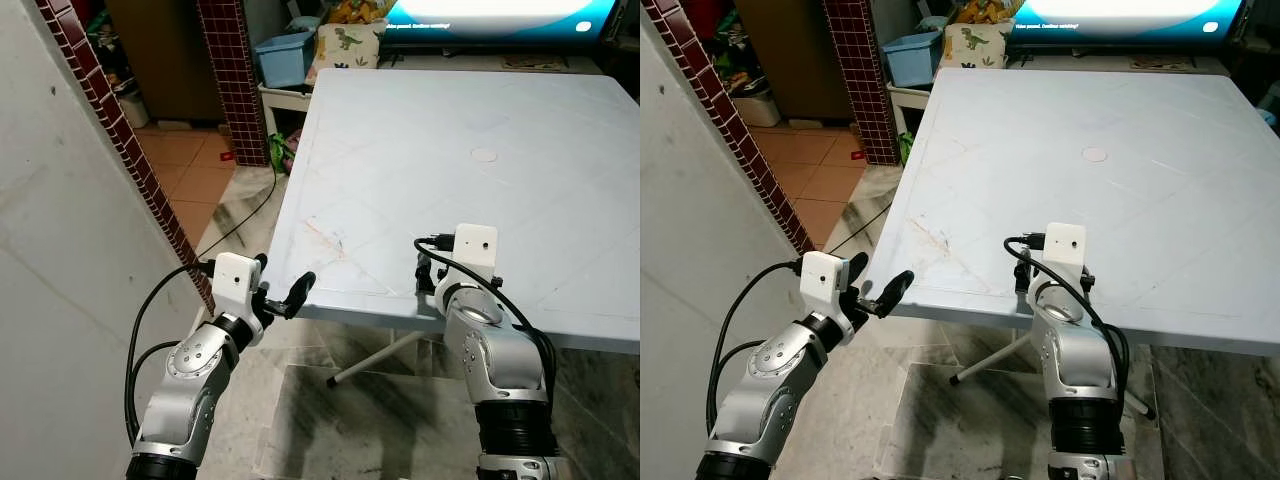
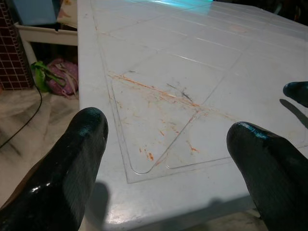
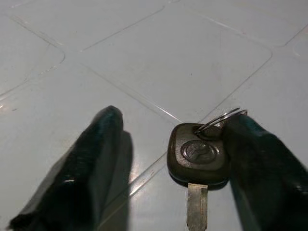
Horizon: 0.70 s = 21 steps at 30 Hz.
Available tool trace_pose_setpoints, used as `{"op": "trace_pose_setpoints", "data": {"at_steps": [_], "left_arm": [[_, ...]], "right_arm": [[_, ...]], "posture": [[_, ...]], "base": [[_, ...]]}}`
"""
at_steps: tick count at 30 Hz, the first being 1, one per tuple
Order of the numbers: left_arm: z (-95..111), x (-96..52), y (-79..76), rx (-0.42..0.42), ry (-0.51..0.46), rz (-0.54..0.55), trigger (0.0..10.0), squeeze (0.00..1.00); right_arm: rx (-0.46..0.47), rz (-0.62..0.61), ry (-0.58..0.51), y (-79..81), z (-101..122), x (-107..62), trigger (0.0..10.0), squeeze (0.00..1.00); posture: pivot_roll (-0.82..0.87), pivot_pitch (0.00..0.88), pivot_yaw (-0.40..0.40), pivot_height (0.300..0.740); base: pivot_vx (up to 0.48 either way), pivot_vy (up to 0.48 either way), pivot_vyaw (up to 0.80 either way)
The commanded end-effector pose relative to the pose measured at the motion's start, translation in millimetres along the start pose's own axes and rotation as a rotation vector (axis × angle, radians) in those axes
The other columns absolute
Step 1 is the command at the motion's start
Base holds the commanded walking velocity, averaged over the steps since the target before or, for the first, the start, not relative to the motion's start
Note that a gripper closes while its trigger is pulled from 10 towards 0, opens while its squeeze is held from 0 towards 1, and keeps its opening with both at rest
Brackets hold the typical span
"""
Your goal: Hang keys on a hook
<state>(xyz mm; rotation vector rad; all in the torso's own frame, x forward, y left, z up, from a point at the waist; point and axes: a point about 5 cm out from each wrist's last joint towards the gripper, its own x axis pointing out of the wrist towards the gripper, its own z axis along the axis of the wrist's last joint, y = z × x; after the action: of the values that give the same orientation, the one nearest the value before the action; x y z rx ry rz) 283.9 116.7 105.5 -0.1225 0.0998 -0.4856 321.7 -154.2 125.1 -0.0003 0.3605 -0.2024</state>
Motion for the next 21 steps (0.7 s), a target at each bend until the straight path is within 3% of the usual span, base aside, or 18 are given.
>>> {"op": "trace_pose_setpoints", "data": {"at_steps": [1, 12, 20, 21], "left_arm": [[4.8, 0.0, -0.1, 0.015, -0.015, -0.003, 10.0, 0.00], [4.7, 0.2, -0.6, 0.015, -0.015, -0.004, 10.0, 0.00], [4.5, 0.2, -1.1, 0.015, -0.013, -0.004, 10.0, 0.00], [4.3, 0.4, -1.4, 0.015, -0.012, -0.006, 10.0, 0.00]], "right_arm": [[-0.013, 0.003, -0.032, 1.5, 4.9, -1.9, 0.0, 0.00], [-0.077, -0.007, -0.082, -1.7, 12.3, 0.3, 0.1, 0.00], [-0.176, 0.005, -0.139, -2.9, 19.5, 1.1, 0.0, 0.00], [-0.212, 0.035, -0.147, -0.9, 20.3, 1.4, 0.5, 0.00]], "posture": [[-0.05, 0.086, 0.058, 0.740], [-0.05, 0.088, 0.057, 0.740], [-0.05, 0.088, 0.057, 0.740], [-0.05, 0.086, 0.059, 0.740]], "base": [[0.000, 0.000, 0.00], [0.000, 0.000, 0.00], [0.000, 0.000, 0.00], [0.000, 0.000, 0.00]]}}
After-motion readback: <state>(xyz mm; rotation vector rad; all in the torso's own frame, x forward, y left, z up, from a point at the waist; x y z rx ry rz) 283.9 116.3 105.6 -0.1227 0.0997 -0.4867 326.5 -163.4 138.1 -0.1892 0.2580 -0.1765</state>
